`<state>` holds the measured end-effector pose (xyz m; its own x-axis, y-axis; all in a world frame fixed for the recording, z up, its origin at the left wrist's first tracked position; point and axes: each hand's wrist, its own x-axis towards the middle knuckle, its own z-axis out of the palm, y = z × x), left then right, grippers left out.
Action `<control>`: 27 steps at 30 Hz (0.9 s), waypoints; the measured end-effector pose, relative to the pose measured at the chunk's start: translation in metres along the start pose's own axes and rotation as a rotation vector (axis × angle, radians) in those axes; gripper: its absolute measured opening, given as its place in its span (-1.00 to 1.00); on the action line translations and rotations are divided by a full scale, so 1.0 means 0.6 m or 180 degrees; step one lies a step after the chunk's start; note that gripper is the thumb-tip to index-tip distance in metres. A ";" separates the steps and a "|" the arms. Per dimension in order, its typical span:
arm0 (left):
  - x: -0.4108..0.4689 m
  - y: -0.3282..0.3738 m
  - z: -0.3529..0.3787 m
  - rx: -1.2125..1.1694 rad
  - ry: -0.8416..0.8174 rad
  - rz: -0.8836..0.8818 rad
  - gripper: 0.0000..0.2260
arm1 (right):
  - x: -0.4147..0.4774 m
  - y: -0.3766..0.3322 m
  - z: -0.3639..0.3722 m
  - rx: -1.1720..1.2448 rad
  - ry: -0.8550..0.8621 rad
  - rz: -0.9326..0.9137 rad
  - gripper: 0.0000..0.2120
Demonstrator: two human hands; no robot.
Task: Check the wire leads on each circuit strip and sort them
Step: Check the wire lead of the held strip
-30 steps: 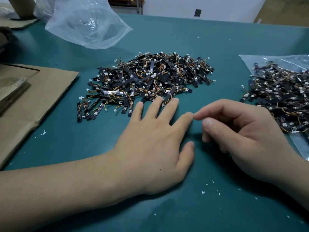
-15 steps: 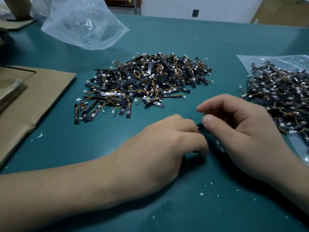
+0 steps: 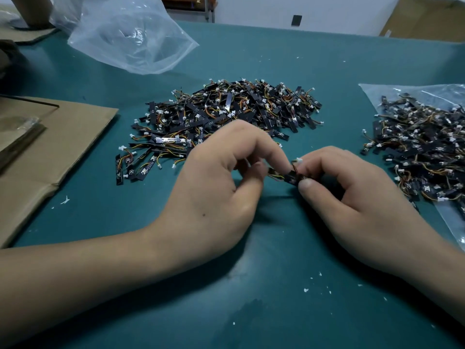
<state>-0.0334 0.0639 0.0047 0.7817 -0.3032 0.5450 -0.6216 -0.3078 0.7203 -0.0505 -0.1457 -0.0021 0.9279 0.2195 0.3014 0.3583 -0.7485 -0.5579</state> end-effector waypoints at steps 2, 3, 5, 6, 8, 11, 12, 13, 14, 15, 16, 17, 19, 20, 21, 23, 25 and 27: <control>0.002 0.000 -0.001 0.0199 -0.0065 -0.0223 -0.60 | -0.002 0.002 -0.001 0.0165 0.0247 0.0121 -0.93; 0.002 0.002 -0.002 0.0247 -0.0132 -0.0321 -0.60 | -0.002 0.002 -0.001 0.0249 0.0355 0.0166 -0.92; 0.000 0.006 -0.003 0.0245 -0.0293 -0.0418 -0.58 | -0.001 0.004 -0.003 0.0420 0.0547 0.0238 -0.92; -0.001 0.007 -0.002 0.0226 -0.0367 -0.0407 -0.59 | -0.001 0.004 -0.004 0.0498 0.0632 0.0268 -0.92; -0.002 0.007 -0.001 0.0128 -0.0440 -0.0368 -0.61 | 0.000 0.004 -0.005 0.0607 0.0715 0.0301 -0.95; -0.002 0.004 0.002 -0.0150 -0.0474 -0.0498 -0.57 | -0.002 0.000 -0.004 0.0571 0.0572 0.0152 -0.91; -0.001 0.003 0.004 -0.0155 -0.0519 -0.0562 -0.56 | -0.003 -0.003 -0.004 0.0482 0.0517 0.0053 -0.93; 0.001 0.002 0.005 -0.0129 -0.0569 -0.0593 -0.58 | -0.003 -0.005 -0.004 0.0375 0.0479 -0.0052 -0.94; 0.003 0.002 0.006 -0.0111 -0.0583 -0.0570 -0.63 | -0.002 -0.006 -0.004 0.0290 0.0472 -0.0138 -0.94; 0.004 0.002 0.006 -0.0113 -0.0536 -0.0480 -0.72 | -0.002 -0.006 -0.004 0.0240 0.0466 -0.0198 -0.95; 0.005 0.004 0.006 -0.0090 -0.0453 -0.0348 -0.82 | -0.002 -0.006 -0.005 0.0232 0.0429 -0.0224 -0.97; 0.004 0.006 0.005 -0.0033 -0.0389 -0.0239 -0.89 | -0.003 -0.006 -0.006 0.0267 0.0347 -0.0223 -0.96; 0.002 0.009 0.004 0.0043 -0.0334 -0.0181 -0.91 | -0.005 -0.009 -0.009 0.0412 0.0146 -0.0204 -0.87; 0.002 0.010 0.004 0.0018 -0.0316 -0.0188 -0.90 | -0.006 -0.010 -0.010 0.0455 0.0077 -0.0224 -0.85; 0.001 0.010 0.004 -0.0027 -0.0286 -0.0204 -0.90 | -0.008 -0.012 -0.012 0.0474 0.0026 -0.0271 -0.85; 0.002 0.011 0.002 -0.0159 -0.0244 -0.0254 -0.92 | -0.010 -0.014 -0.014 0.0560 -0.0109 -0.0360 -0.84; 0.001 0.013 0.002 -0.0330 -0.0280 -0.0278 -0.92 | -0.012 -0.012 -0.014 0.0702 -0.0355 -0.0388 -0.82; 0.000 0.017 0.002 -0.0425 -0.0352 -0.0246 -0.89 | -0.011 -0.010 -0.012 0.0794 -0.0575 -0.0374 -0.77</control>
<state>-0.0399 0.0597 0.0112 0.8118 -0.3829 0.4408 -0.5421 -0.2138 0.8127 -0.0597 -0.1473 0.0048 0.8740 0.4195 0.2452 0.4574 -0.5401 -0.7064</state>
